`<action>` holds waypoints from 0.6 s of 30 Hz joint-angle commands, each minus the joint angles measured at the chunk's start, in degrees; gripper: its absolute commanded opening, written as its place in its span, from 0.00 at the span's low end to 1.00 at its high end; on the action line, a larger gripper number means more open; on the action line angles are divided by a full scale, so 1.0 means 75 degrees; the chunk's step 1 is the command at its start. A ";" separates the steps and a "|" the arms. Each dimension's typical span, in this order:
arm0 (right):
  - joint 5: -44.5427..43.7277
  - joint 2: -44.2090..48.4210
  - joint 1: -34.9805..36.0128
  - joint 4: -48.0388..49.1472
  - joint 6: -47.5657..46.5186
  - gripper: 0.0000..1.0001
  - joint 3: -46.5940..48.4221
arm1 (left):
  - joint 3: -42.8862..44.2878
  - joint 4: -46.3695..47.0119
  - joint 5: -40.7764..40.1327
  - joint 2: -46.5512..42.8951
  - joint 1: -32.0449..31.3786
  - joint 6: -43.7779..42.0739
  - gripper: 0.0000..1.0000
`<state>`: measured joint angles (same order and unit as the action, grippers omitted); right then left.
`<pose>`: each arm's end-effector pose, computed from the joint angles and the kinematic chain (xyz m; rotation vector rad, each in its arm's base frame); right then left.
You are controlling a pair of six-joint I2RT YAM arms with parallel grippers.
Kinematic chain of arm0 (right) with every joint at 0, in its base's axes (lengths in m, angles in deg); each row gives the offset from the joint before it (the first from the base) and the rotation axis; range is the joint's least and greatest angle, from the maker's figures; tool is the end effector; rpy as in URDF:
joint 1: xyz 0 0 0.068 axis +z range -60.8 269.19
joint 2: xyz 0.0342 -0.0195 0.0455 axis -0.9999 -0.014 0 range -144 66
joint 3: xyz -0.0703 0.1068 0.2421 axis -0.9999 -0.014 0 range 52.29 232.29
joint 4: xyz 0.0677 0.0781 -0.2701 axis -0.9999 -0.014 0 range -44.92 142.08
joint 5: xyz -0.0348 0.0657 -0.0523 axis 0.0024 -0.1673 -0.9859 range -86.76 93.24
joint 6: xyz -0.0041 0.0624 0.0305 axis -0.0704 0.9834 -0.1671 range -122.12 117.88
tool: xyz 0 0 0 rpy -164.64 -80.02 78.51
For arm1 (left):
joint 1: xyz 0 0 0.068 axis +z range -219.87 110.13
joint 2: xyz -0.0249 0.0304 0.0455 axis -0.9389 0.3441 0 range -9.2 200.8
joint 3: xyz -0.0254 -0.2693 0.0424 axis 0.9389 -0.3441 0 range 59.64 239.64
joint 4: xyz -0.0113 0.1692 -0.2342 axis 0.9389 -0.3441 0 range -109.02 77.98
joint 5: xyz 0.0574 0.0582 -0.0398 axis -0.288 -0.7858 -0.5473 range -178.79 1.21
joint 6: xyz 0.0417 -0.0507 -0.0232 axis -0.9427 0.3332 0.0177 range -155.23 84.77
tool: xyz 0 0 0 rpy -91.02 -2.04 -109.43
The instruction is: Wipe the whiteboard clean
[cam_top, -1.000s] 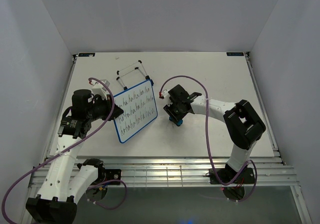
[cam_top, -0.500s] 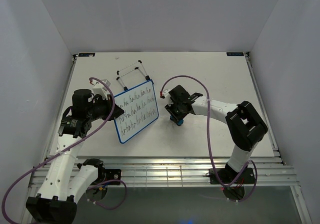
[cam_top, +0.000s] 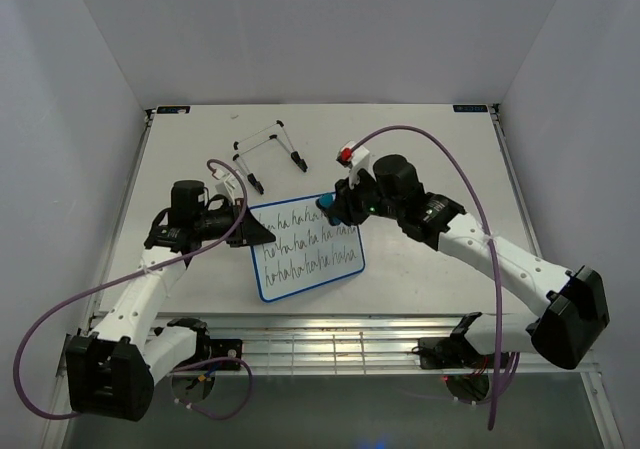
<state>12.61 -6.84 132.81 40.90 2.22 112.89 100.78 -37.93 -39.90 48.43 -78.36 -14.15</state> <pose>0.2411 0.2424 0.3156 -0.7887 1.8841 0.6969 0.2314 -0.0777 0.2419 0.2023 2.2939 -1.2463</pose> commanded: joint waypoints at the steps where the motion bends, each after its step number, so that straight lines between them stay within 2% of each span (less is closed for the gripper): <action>1: 0.0172 -0.0354 0.0605 0.0577 0.0347 0.28 0.0263 | -0.0095 0.1215 0.0807 0.0132 -0.0051 0.0283 0.00; 5: -0.1141 -0.0892 0.1693 0.0495 0.0172 0.26 0.0919 | -0.0294 0.1462 0.0818 0.0285 -0.0098 0.0236 0.00; 7: -0.1795 -0.1233 0.1953 0.0436 0.0055 0.26 0.1236 | -0.0365 0.1544 0.0806 0.0297 -0.0110 0.0189 0.00; 12: -0.1659 -0.1608 0.2270 0.1208 -0.0039 0.25 0.1190 | -0.0459 0.1685 0.0900 0.0414 -0.0157 0.0224 0.00; 18: -0.1845 -0.1913 0.2341 0.1397 -0.0262 0.25 0.1178 | -0.0576 0.1873 0.1099 0.0438 -0.0227 0.0318 0.00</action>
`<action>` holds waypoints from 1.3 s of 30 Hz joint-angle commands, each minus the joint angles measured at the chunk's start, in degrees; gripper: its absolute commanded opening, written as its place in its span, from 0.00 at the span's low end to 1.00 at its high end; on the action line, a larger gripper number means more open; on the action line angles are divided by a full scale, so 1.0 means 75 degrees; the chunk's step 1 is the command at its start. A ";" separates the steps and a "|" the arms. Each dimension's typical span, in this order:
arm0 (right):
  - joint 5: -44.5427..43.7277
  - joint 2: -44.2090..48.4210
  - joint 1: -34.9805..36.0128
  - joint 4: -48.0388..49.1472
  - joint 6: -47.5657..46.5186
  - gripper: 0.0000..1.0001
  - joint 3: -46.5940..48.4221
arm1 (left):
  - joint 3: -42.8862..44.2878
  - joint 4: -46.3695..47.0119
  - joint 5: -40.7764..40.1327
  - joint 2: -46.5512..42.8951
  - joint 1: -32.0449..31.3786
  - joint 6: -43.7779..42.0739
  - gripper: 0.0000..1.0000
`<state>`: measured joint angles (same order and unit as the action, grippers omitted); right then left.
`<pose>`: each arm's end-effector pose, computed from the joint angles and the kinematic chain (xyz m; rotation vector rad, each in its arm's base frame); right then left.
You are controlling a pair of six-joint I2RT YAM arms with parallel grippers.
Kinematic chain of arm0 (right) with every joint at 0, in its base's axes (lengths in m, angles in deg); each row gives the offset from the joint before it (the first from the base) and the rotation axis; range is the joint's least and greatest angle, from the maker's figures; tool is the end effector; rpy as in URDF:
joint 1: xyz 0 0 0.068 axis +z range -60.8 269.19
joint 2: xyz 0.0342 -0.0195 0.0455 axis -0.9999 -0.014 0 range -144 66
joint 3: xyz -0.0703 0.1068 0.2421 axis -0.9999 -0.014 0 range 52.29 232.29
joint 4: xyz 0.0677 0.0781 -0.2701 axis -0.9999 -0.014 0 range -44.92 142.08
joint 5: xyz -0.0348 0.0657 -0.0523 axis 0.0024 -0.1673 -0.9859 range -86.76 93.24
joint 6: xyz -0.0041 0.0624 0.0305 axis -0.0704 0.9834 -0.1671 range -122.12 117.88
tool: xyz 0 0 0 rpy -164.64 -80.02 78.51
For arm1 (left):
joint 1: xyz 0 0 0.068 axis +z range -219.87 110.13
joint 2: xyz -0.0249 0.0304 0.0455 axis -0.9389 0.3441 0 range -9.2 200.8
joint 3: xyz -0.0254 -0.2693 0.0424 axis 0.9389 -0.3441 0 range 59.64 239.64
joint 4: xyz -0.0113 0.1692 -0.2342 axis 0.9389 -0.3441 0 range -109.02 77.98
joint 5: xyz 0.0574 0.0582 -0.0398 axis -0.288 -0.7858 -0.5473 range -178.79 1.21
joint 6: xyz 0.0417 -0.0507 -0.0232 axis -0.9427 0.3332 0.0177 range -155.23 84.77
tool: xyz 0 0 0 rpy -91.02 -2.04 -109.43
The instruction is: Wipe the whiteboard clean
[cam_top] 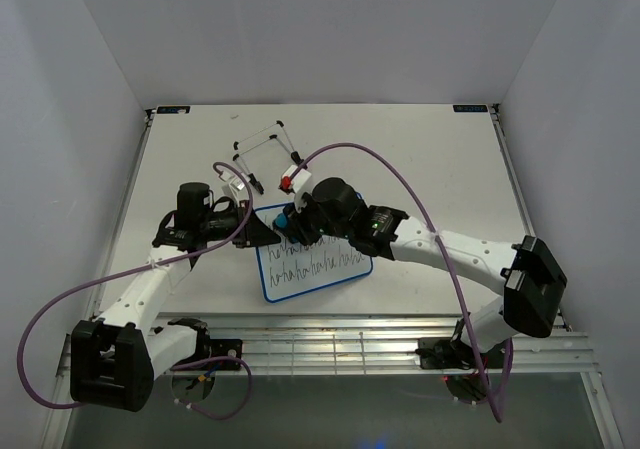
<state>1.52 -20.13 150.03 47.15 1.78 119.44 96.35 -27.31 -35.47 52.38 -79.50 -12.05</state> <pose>0.1966 0.3488 0.2925 -0.9624 1.8173 0.6900 0.2393 -0.0866 0.2160 0.2513 2.2563 -1.3548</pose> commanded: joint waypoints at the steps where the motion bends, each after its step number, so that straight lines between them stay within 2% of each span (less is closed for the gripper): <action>1: -0.0427 -0.0153 0.0044 0.0621 -0.0215 0.25 0.0211 | 0.0004 0.0468 0.0554 -0.0090 -0.0076 0.0050 0.00; 11: -0.0791 -0.0200 -0.0154 0.0903 -0.0227 0.26 -0.0375 | 0.0074 0.0503 0.0683 -0.0172 -0.0111 0.0167 0.00; 15: -0.1048 0.0011 -0.0388 0.0927 -0.0216 0.26 -0.1007 | 0.0074 0.0503 0.0719 -0.0230 -0.0099 0.0179 0.00; 22: -0.0721 0.0491 -0.1605 0.1184 -0.0016 0.26 -0.2213 | 0.0121 0.0503 0.0789 -0.0301 -0.0123 0.0214 0.00; 28: -0.0440 0.0515 -0.2498 0.1278 -0.0203 0.26 -0.2720 | 0.0121 0.0503 0.0813 -0.0348 -0.0146 0.0238 0.00; 31: -0.0299 0.0456 -0.2580 0.1267 -0.0274 0.26 -0.2685 | 0.0098 0.0492 0.0813 -0.0336 -0.0169 0.0238 0.00; 33: 0.0587 0.0491 -0.2499 0.1359 -0.0065 0.26 -0.2486 | 0.0098 0.0492 0.0778 -0.0313 -0.0169 0.0226 0.00; 34: 0.0592 0.0491 -0.2499 0.1360 -0.0063 0.26 -0.2485 | 0.0098 0.0492 0.0766 -0.0312 -0.0169 0.0226 0.00; 39: 0.1201 0.0387 -0.1681 0.1548 0.0335 0.26 -0.1819 | 0.0121 0.0480 0.0719 -0.0266 -0.0193 0.0203 0.00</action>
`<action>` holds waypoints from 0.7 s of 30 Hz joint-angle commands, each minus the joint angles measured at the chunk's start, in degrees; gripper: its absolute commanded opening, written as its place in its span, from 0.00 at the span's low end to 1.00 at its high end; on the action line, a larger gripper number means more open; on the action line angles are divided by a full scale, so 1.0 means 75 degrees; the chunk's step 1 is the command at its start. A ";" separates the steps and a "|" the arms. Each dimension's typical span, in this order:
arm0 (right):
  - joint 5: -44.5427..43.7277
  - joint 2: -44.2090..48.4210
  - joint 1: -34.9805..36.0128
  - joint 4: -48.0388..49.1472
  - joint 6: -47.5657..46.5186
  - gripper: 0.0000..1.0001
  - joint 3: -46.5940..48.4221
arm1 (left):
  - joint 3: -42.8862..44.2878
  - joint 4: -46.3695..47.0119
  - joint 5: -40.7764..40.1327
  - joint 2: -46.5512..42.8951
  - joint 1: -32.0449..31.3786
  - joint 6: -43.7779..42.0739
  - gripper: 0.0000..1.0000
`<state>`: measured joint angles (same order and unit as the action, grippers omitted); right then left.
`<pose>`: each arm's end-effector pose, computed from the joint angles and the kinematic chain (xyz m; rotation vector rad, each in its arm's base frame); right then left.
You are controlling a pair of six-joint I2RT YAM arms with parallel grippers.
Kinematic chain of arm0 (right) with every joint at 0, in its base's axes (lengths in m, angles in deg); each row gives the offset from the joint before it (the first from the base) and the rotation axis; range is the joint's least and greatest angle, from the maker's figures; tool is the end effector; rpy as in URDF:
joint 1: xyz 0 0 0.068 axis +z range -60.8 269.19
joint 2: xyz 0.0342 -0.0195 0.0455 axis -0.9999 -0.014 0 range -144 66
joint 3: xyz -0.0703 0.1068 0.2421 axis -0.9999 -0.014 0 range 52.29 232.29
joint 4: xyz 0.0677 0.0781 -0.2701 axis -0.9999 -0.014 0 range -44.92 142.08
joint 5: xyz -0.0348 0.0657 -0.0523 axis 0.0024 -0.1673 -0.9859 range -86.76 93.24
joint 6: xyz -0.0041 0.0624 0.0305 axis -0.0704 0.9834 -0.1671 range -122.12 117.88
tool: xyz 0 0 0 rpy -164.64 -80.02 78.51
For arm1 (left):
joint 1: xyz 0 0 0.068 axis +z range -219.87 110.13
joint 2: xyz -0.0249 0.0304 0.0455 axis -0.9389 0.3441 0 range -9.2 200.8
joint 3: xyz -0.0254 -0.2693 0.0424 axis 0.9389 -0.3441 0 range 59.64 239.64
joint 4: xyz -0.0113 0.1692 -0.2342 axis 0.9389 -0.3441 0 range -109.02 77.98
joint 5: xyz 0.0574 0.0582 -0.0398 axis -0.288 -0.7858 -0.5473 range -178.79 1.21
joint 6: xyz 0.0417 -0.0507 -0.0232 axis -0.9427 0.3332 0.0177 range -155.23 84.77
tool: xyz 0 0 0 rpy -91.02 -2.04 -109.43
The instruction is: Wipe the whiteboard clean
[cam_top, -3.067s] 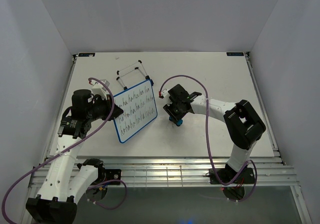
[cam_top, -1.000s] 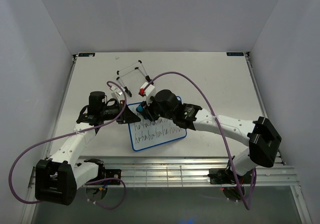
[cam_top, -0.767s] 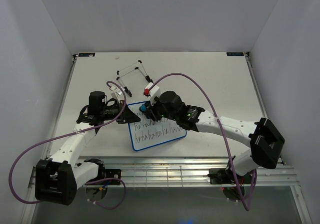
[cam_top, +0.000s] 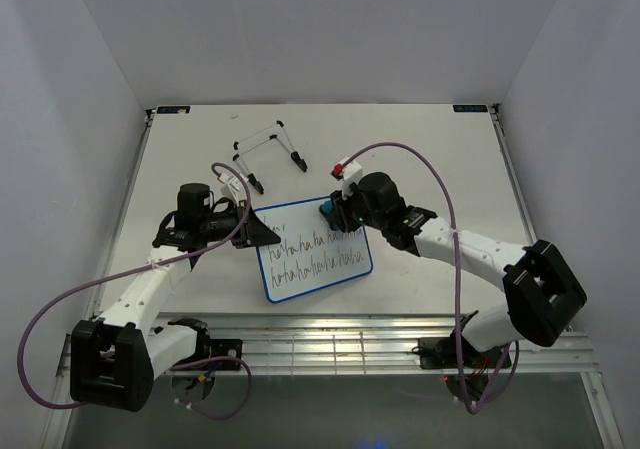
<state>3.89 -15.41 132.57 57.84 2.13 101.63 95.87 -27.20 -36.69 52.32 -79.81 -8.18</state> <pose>0.2626 0.2490 0.2229 -0.7005 1.9496 0.5302 0.2386 -0.0872 0.2128 0.1666 2.2942 -1.3684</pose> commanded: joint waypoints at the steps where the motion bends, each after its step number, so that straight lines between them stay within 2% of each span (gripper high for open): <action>1: 0.0921 -0.0302 0.0778 0.0111 0.0393 0.26 0.0685 | 0.0185 0.0477 0.0882 -0.0245 -0.0152 -0.0313 0.00; 8: 0.0618 -0.1004 0.2031 -0.0181 0.0546 0.25 0.1951 | 0.0209 0.0465 0.0858 -0.0163 -0.0175 -0.0349 0.00; 14: 0.0184 -0.1649 0.2279 -0.0521 0.0500 0.25 0.2655 | 0.0255 0.0465 0.0847 -0.0151 -0.0175 -0.0372 0.00; 21: -0.0730 -0.1685 0.2221 -0.0639 0.0289 0.25 0.2492 | 0.0244 0.0442 0.0882 -0.0257 -0.0164 -0.0407 0.00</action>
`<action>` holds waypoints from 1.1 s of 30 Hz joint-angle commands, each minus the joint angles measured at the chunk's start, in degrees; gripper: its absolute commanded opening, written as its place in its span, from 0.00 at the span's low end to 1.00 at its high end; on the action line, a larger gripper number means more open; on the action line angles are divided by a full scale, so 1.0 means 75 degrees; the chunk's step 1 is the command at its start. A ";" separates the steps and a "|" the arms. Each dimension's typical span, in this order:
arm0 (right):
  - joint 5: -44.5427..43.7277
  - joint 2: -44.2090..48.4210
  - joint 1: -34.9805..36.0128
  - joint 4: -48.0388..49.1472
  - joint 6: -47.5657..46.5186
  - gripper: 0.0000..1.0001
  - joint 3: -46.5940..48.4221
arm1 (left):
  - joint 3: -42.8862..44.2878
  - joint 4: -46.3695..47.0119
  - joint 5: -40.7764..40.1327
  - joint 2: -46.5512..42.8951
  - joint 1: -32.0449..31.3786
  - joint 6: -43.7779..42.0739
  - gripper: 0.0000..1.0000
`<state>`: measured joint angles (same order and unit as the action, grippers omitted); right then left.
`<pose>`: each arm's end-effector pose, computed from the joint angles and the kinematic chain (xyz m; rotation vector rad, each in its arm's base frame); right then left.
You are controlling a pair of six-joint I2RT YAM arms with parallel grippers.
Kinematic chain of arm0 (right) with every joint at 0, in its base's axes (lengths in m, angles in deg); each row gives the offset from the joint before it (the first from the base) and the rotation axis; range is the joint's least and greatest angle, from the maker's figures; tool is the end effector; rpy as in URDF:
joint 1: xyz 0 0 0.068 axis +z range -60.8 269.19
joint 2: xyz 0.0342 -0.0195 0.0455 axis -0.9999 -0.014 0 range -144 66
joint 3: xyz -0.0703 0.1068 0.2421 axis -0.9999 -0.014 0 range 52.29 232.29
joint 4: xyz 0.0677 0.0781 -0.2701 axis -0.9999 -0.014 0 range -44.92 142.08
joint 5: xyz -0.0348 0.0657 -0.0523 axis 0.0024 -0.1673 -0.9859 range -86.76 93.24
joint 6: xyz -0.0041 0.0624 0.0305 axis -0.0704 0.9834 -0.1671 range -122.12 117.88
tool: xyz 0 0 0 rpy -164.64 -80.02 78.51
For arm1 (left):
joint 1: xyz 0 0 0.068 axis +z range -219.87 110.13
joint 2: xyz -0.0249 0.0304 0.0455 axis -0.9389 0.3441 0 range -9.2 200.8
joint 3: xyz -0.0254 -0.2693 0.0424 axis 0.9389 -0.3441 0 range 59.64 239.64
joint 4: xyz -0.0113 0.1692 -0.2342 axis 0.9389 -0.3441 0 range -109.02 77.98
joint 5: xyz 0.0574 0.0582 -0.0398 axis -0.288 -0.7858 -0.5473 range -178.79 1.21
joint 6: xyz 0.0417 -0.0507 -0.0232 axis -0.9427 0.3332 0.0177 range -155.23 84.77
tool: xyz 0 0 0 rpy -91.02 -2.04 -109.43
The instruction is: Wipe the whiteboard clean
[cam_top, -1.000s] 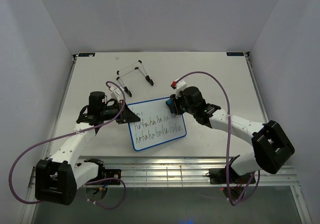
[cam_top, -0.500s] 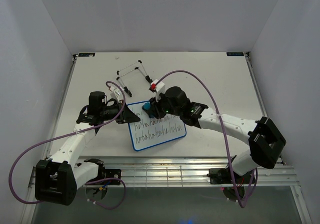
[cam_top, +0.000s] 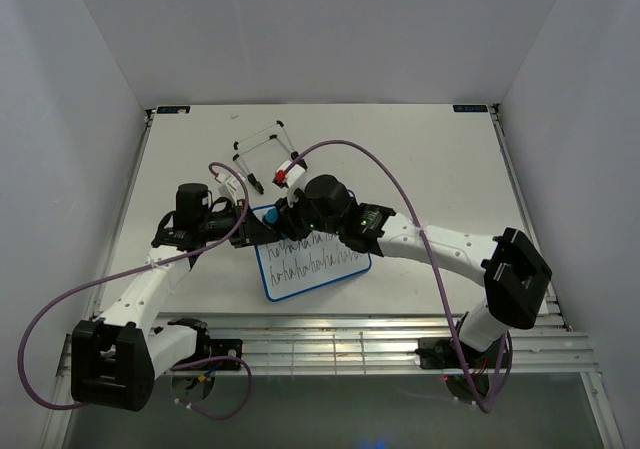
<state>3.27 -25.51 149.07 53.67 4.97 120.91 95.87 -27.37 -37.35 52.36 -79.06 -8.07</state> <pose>0.2132 0.3674 0.2796 -0.8993 1.8117 0.7630 0.2400 -0.0837 0.2121 0.1399 2.2978 -1.3504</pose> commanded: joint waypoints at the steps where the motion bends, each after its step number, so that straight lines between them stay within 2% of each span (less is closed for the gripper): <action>1: -0.0730 -0.0292 -0.0026 -0.0059 -0.0090 0.25 -0.0183 | 0.0244 0.0442 0.1004 -0.0263 -0.0263 -0.0433 0.00; 7: -0.0626 0.0025 -0.0963 0.0292 -0.0032 0.25 -0.1460 | 0.0267 0.0430 0.1075 -0.0298 -0.0274 -0.0433 0.00; 12: -0.0427 0.0083 -0.2146 0.0468 -0.0114 0.26 -0.2257 | 0.0279 0.0395 0.1098 -0.0333 -0.0286 -0.0433 0.00; 17: -0.0111 -0.0010 -0.3340 0.0422 -0.0196 0.26 -0.2610 | 0.0291 0.0325 0.1098 -0.0356 -0.0275 -0.0469 0.00; 20: 0.0358 -0.0139 -0.3670 0.0433 -0.0219 0.26 -0.2657 | 0.0302 0.0301 0.1087 -0.0333 -0.0275 -0.0480 0.00; 29: 0.1846 -0.0046 -0.3601 0.0528 -0.0009 0.26 -0.2576 | 0.0314 0.0278 0.0993 -0.0298 -0.0286 -0.0492 0.00; 33: 0.2222 0.0269 -0.3145 0.0270 0.0132 0.26 -0.2505 | 0.0314 0.0266 0.0888 -0.0251 -0.0286 -0.0492 0.00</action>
<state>11.21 -24.22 121.10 61.21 4.73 102.83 95.89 -29.97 -38.48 52.21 -79.15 -3.92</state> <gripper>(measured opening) 0.325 0.130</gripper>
